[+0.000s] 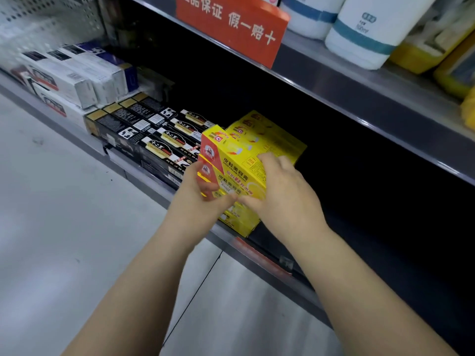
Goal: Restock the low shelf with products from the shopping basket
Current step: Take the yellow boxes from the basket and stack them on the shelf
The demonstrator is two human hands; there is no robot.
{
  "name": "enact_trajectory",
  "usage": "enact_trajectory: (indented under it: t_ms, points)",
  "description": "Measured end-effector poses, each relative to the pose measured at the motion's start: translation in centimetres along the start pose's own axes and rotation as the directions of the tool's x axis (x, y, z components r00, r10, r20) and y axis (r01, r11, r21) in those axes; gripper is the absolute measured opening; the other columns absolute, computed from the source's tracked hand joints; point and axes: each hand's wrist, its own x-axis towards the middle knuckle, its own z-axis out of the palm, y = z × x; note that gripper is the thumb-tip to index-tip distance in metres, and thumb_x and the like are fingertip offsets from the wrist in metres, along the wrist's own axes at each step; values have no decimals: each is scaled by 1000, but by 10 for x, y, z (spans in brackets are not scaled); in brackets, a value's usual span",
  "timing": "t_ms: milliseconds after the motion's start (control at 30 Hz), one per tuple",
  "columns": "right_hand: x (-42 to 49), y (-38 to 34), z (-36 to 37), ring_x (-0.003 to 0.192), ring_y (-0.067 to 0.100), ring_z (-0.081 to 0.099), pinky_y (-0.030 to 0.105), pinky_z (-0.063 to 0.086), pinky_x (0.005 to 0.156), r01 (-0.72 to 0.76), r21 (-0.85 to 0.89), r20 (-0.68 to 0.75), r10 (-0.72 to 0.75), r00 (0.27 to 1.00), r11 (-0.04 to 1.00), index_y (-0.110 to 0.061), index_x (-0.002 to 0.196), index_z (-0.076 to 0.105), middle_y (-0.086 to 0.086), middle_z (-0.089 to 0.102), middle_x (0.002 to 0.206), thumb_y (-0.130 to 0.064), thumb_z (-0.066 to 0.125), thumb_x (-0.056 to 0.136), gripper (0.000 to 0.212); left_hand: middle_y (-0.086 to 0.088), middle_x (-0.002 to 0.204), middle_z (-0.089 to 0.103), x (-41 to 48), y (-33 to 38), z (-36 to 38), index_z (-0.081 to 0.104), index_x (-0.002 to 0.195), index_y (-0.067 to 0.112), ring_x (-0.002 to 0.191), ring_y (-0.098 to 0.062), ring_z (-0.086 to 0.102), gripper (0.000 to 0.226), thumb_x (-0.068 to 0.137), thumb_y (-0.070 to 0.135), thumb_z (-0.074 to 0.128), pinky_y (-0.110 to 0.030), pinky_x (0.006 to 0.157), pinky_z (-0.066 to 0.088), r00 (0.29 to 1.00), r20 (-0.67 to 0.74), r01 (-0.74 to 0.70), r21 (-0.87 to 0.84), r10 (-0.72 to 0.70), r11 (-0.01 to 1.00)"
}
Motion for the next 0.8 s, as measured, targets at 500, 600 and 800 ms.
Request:
enact_trajectory:
  t_ms: [500,600,800]
  points:
    - [-3,15,-38,127,26,38,38,38,102,-69,128,240,37,970,989,-22,142,25,6,38,136,-42,79,69,93,2,102,63,-44,33,4,59,106,21,79,-2,57,25,83,16,68,-1,54,42,999,50,-8,-16,9,1000]
    - [-33,38,-83,118,19,46,34,41,99,-59,141,310,13,951,988,-27,133,40,1,46,127,-37,78,71,73,0,98,65,-67,59,15,63,101,17,81,-7,61,19,83,12,67,-4,61,45,987,142,-77,-10,78,997]
    - [-145,105,-168,89,-4,56,16,47,81,-220,363,344,89,935,906,-39,96,58,-18,60,96,-31,79,70,34,2,93,66,-126,113,74,62,91,23,85,-10,63,18,81,10,70,-17,78,51,843,493,-278,58,214,959]
